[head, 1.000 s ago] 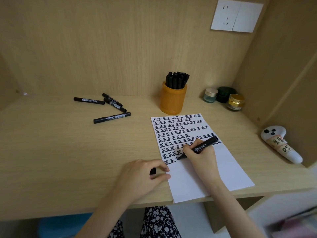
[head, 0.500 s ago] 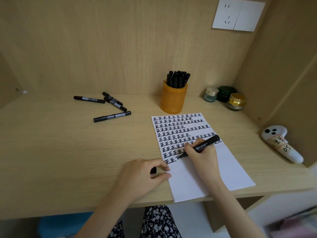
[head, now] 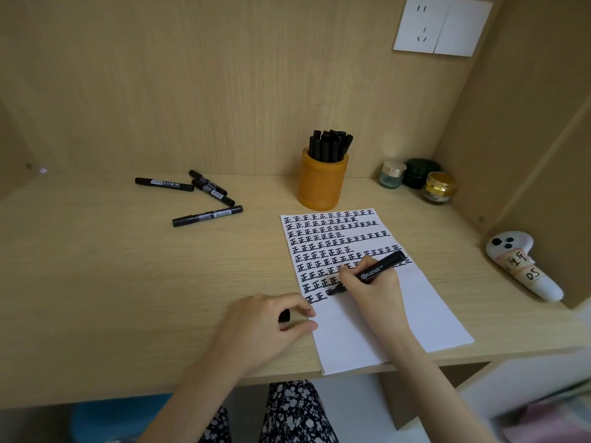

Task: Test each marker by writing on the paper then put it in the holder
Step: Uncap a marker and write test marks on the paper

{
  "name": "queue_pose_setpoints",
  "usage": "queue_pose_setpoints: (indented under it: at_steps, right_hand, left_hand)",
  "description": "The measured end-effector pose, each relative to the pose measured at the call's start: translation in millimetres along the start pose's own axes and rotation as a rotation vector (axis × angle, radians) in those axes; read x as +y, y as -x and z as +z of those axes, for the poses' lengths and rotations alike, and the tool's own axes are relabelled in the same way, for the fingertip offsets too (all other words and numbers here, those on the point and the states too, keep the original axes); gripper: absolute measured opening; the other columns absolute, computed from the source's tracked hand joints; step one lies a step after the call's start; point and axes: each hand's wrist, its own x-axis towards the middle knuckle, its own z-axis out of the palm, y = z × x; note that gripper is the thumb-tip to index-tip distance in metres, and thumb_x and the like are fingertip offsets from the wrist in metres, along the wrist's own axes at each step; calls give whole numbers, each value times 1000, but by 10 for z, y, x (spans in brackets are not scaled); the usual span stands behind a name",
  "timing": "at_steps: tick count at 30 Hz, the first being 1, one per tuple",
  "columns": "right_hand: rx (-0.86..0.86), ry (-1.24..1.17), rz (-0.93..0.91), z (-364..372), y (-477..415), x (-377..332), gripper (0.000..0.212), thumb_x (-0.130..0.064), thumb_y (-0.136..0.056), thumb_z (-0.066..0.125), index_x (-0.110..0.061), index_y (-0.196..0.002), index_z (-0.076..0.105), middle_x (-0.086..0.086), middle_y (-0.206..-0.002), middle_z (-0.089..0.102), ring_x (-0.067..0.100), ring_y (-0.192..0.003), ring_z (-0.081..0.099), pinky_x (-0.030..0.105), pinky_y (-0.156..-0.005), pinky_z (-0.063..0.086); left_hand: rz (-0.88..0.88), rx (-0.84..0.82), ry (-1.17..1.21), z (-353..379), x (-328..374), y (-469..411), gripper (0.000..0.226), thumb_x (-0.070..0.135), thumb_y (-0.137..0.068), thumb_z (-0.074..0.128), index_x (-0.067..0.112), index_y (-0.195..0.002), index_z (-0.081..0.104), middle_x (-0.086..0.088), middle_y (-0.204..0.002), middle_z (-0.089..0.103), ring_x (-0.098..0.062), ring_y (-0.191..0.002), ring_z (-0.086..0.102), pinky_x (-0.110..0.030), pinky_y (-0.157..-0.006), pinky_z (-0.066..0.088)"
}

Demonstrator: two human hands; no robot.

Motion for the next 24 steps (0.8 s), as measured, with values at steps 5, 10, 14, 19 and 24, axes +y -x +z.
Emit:
queue_pose_setpoints:
  at_steps: [5, 10, 14, 19, 24]
  right_hand:
    - [2, -1, -10, -12, 7, -7, 20, -4, -81, 66, 4, -69, 53, 0, -54, 50, 3, -48, 42, 13, -48, 34]
    - [5, -20, -22, -14, 13, -18, 20, -5, -82, 66, 0, -67, 54, -3, -53, 50, 3, -49, 43, 13, -49, 35]
    - [-14, -13, -20, -7, 18, -15, 25, -5, -83, 67, -7, -64, 51, -10, -47, 47, 1, -46, 41, 12, -47, 33]
    - [12, 13, -17, -6, 21, -18, 24, -4, -82, 66, -7, -64, 50, -12, -46, 47, 0, -44, 40, 12, -46, 32]
    - [66, -3, -13, -28, 24, -24, 28, -2, -82, 64, -12, -61, 47, -14, -40, 47, -1, -42, 41, 11, -44, 32]
  left_hand:
    - [1, 1, -2, 5, -3, 2, 34, 69, -78, 45, 48, -102, 58, 17, -80, 70, -11, -56, 58, -7, -54, 27]
    - [-1, 2, -4, 5, -4, -3, 30, 66, -80, 48, 48, -101, 60, 18, -79, 70, -12, -55, 58, -7, -55, 28]
    - [-2, 16, -11, 12, -11, -2, 32, 67, -79, 47, 48, -101, 59, 17, -78, 70, -11, -56, 58, -8, -56, 29]
    - [-29, 8, 8, -8, 13, -2, 27, 62, -80, 53, 46, -100, 62, 31, -64, 59, -3, -46, 48, -10, -52, 27]
    - [-27, -23, 13, -37, 48, 13, 23, 58, -83, 55, 45, -100, 63, 51, -59, 45, 0, -44, 46, -9, -49, 27]
